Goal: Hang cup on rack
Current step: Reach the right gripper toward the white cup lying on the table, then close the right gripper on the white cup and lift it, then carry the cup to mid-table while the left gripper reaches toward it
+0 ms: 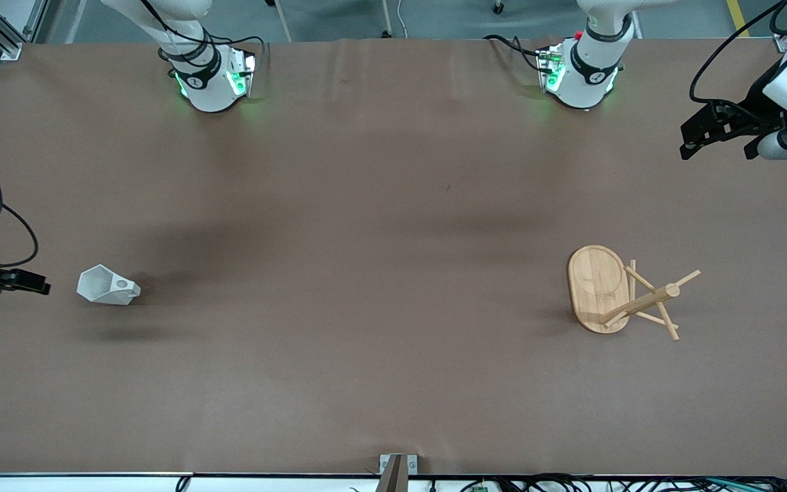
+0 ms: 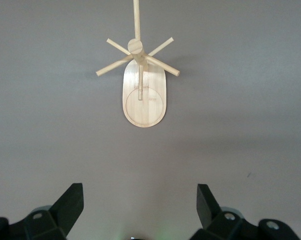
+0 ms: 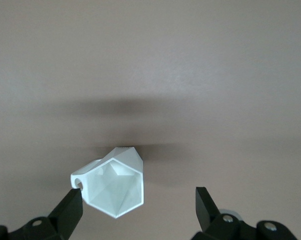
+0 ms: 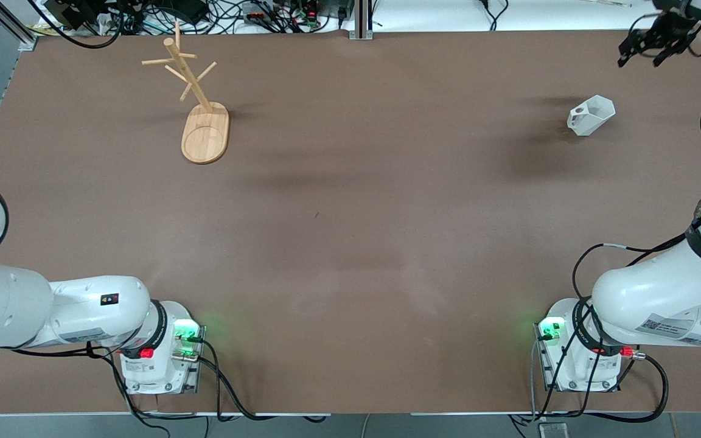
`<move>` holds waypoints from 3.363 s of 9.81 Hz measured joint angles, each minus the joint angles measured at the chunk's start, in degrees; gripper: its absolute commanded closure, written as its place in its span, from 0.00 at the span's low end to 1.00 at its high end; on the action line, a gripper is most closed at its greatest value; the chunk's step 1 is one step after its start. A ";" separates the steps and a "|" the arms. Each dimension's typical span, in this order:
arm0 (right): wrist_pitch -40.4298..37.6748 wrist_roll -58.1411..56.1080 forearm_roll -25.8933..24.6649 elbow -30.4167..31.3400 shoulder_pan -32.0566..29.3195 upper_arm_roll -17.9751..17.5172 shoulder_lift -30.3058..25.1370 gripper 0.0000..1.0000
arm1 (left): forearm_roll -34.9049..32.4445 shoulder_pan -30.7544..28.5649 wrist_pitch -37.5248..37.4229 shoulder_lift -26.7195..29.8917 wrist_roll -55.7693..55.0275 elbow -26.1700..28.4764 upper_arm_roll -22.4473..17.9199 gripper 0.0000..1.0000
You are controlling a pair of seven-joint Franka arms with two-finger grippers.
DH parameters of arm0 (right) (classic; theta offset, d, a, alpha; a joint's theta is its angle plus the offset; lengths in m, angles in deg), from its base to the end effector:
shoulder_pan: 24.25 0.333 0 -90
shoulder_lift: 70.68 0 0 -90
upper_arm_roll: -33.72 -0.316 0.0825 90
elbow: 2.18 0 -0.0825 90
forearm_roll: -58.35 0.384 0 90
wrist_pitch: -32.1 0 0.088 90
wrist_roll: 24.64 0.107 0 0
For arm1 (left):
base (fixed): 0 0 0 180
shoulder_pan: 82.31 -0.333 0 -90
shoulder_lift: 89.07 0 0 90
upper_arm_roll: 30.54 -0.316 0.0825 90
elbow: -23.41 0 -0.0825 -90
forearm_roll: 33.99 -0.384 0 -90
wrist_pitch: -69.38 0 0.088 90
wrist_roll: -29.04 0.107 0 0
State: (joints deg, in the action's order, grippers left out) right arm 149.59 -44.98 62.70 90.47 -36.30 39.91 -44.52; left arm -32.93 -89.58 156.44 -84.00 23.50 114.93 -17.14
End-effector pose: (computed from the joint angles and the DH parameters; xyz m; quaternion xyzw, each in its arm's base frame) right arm 0.6451 -0.1991 0.3600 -0.9999 -0.0057 0.0062 0.0124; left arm 0.5185 -0.0639 0.6538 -1.0000 0.0053 -0.0042 0.0006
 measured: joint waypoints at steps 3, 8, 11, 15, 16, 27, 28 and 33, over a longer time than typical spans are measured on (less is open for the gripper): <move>9.82 -6.90 2.04 8.77 -0.74 0.00 0.61 0.01 | 0.00 -0.01 -0.01 0.00 0.00 -0.01 -0.01 0.00; 15.93 -9.83 2.14 14.78 -0.75 -0.13 0.61 0.20 | 0.00 -0.04 -0.03 -0.01 0.00 -0.01 -0.03 0.00; 18.40 -10.00 2.16 16.68 -0.75 -0.13 0.72 0.93 | 0.00 -0.20 -0.03 -0.01 0.00 -0.01 -0.26 0.00; 19.95 -9.77 2.60 17.51 -0.72 -0.32 0.75 1.00 | 0.00 -0.17 -0.03 -0.19 0.00 -0.01 -0.21 0.00; 18.80 -9.43 2.79 17.03 -0.49 -0.50 0.51 1.00 | 0.00 -0.18 -0.03 -0.27 0.01 -0.01 -0.21 0.00; -6.38 9.63 27.36 2.57 22.74 -1.79 -14.12 1.00 | 1.30 5.19 0.02 -3.66 4.86 -1.53 3.27 0.00; -6.36 9.85 35.75 2.44 24.29 -1.79 -14.04 1.00 | 2.99 7.36 0.81 -4.60 5.41 -1.55 4.30 0.00; -3.88 9.85 64.02 2.17 32.97 -1.78 -11.13 1.00 | 11.54 10.71 7.54 -6.39 15.43 -1.86 11.80 0.00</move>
State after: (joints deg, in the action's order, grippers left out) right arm 145.71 -35.13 126.73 92.64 -3.33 38.13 -55.66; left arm -21.39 -78.88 163.98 -90.39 38.93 113.07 -5.34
